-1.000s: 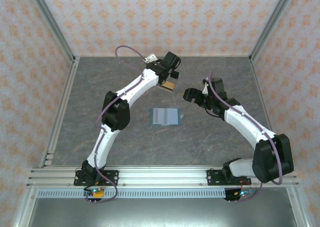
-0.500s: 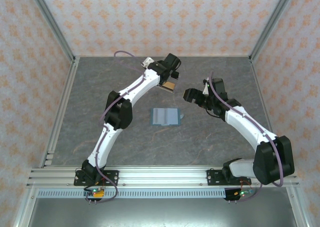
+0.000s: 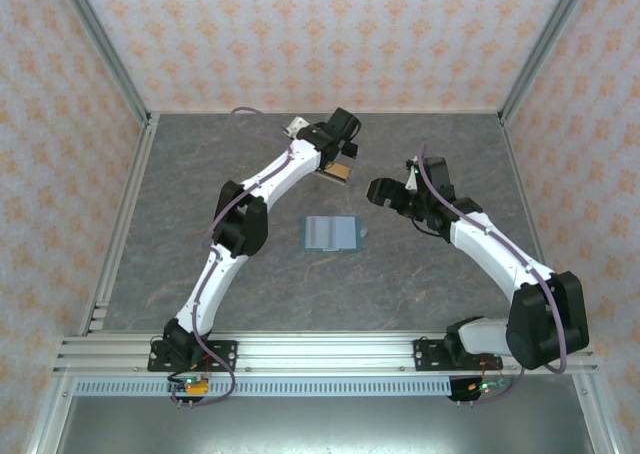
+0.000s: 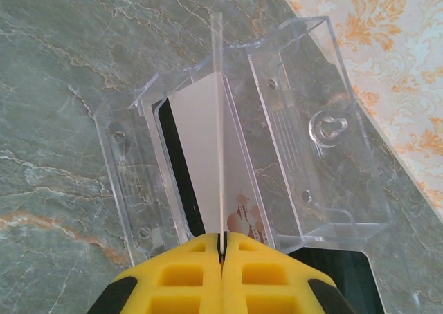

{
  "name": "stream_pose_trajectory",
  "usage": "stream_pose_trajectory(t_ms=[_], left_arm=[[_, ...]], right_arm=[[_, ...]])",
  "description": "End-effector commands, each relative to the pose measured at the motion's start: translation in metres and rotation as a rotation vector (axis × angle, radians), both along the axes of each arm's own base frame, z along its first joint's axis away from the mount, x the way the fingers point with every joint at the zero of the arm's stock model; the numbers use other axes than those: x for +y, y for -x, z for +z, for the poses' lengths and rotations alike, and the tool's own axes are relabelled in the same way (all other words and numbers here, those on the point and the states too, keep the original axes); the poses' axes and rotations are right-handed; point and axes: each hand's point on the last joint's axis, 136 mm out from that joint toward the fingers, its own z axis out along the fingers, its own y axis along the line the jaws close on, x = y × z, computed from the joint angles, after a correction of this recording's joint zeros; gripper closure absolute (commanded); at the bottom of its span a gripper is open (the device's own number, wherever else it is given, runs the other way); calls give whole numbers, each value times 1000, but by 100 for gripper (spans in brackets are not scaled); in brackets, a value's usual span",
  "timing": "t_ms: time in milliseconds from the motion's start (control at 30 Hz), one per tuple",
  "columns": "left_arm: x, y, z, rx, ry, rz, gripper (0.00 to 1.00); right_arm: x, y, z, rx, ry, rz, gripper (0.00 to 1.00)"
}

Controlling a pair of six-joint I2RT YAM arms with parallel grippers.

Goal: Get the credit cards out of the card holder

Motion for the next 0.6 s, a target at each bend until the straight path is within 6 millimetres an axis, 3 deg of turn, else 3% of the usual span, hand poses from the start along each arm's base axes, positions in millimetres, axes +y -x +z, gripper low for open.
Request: stream_pose_trajectory(t_ms=[0, 567], left_arm=[[3, -10, 11, -47, 22, 25, 100], [1, -15, -5, -30, 67, 38, 100]], right_arm=[[-1, 2, 4, -4, 6, 5, 6], [-1, 2, 2, 9, 6, 3, 7]])
